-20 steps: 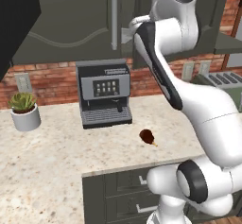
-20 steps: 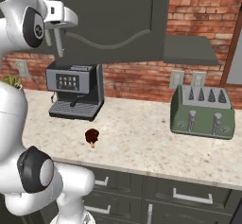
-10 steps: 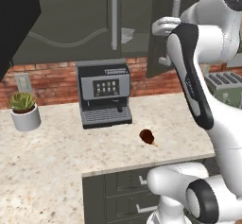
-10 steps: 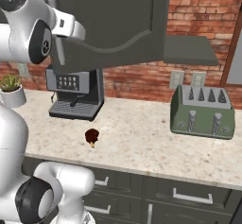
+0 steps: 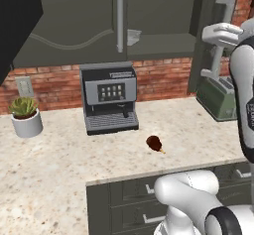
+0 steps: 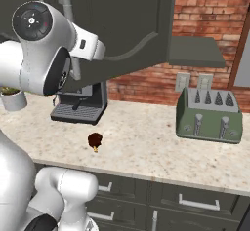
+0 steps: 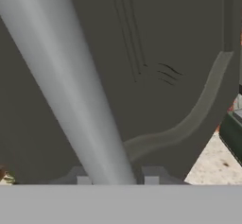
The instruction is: Retrieve the tupperware from the cabinet, then place the raw meat into the tupperware to avoid contamination.
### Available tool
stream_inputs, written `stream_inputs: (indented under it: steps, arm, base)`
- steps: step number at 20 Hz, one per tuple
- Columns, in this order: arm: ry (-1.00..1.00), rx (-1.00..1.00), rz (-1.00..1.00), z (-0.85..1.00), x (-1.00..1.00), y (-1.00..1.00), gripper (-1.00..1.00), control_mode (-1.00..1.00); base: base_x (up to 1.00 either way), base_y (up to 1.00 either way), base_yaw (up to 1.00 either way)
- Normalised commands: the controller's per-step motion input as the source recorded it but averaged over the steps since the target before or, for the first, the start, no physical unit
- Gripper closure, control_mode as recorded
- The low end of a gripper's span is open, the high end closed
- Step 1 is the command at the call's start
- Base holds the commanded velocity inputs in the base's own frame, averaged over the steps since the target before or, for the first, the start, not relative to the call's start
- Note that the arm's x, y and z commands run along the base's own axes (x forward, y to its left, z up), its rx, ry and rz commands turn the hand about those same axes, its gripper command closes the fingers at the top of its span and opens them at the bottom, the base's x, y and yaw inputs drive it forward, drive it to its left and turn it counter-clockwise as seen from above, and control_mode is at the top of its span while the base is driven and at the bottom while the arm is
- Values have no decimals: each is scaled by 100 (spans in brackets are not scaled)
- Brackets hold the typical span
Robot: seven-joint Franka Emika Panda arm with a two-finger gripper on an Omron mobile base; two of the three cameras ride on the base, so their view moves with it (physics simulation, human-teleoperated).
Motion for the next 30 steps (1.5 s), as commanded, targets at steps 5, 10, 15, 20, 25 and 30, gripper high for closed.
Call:
stream_inputs:
  steps: [5, 10, 15, 20, 25, 30]
  arm:
    - [0, 1, 0, 0, -27, -27, 100, -100]
    - [0, 0, 0, 0, -24, -19, -100, -100]
    - [0, 0, 0, 0, -15, -14, -100, -100]
    - [0, 0, 0, 0, -11, -10, -100, -100]
    - [0, 0, -3, 2, -39, -1, -100, -100]
    - [0, -12, -12, 17, -73, 21, -100, -100]
  base:
    - [0, 0, 0]
    - [0, 0, 0]
    - [0, 0, 0]
    - [0, 0, 0]
    - [0, 0, 0]
    - [0, 0, 0]
